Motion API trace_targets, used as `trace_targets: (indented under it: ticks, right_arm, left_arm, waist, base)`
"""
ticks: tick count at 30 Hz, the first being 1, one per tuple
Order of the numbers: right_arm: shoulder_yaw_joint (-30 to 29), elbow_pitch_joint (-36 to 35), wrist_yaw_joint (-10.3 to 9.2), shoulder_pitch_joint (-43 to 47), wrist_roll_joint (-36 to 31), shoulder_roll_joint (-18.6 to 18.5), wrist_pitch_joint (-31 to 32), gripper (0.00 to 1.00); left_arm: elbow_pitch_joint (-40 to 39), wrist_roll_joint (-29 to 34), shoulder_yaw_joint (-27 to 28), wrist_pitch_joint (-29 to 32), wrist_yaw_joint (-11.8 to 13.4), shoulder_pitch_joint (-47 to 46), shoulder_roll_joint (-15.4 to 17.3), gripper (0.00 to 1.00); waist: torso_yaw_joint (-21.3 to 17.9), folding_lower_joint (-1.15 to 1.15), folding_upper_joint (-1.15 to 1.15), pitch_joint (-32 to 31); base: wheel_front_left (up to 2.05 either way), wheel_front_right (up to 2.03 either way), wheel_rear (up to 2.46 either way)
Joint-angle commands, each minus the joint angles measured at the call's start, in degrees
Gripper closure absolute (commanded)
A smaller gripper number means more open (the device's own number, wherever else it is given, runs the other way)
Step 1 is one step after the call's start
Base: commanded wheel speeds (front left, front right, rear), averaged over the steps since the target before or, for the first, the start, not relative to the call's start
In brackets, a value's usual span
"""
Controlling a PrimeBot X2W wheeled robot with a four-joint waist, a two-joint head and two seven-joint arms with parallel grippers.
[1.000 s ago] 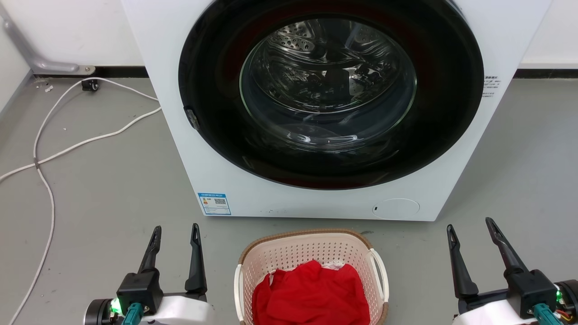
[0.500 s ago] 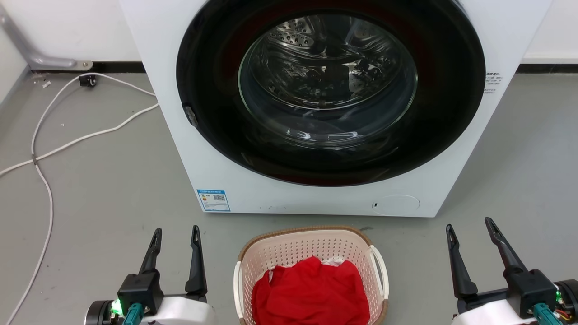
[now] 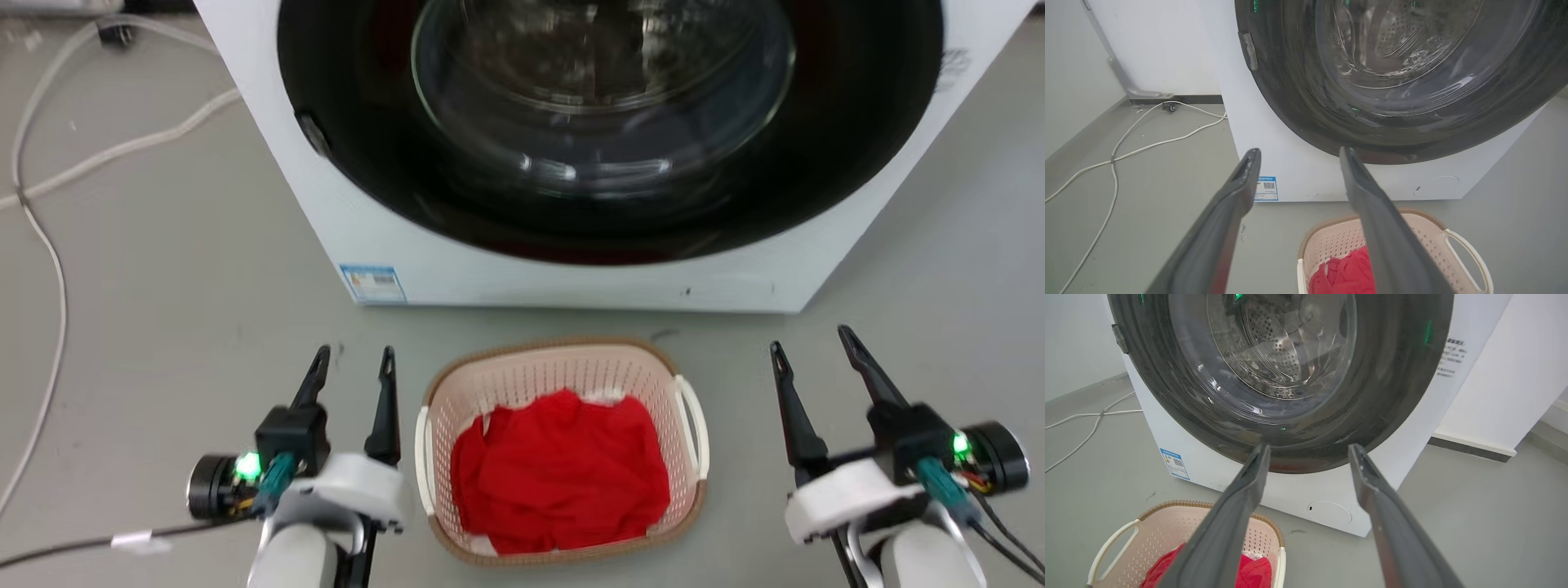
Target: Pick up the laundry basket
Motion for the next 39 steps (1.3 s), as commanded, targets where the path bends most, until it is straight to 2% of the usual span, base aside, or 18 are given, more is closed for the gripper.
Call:
trace_targets:
  ticks: [1, 10, 19, 28, 39]
  right_arm:
    - [0.0, 1.2, -0.04, -1.4, -0.4, -0.1, -0.1, 0.00]
    - [0.3, 10.2, -0.04, -13.6, -3.0, -0.1, -0.1, 0.00]
    - [0.5, 22.2, -0.04, -21.6, -6.5, -0.1, -0.1, 0.00]
    - [0.2, 33.0, -0.04, -27.6, -8.5, -0.1, -0.1, 0.00]
    - [0.2, 40.5, -0.05, -33.5, -8.8, -0.1, -0.1, 0.00]
  left_arm:
    - [0.9, 0.5, -0.1, -0.2, -0.2, -1.6, 0.1, 0.00]
    - [14.0, 2.0, -0.9, -0.2, -3.6, -13.8, 1.0, 0.00]
    - [24.7, 2.8, -2.8, -0.2, -5.7, -22.7, 1.4, 0.00]
    - [35.9, 2.2, -5.4, -0.2, -6.7, -28.8, 0.8, 0.00]
    - [44.9, 2.6, -7.1, -0.2, -7.0, -35.0, 0.8, 0.00]
  waist:
    - [0.1, 0.00, 0.00, 3.8]
    - [0.4, 0.00, 0.00, 15.5]
    - [1.0, 0.00, 0.00, 23.3]
    - [1.5, 0.00, 0.00, 29.0]
    - [1.5, 0.00, 0.00, 35.8]
  base:
    - [0.00, 0.00, 0.00]
    - [0.00, 0.00, 0.00]
    - [0.00, 0.00, 0.00]
    - [0.00, 0.00, 0.00]
    - [0.00, 0.00, 0.00]
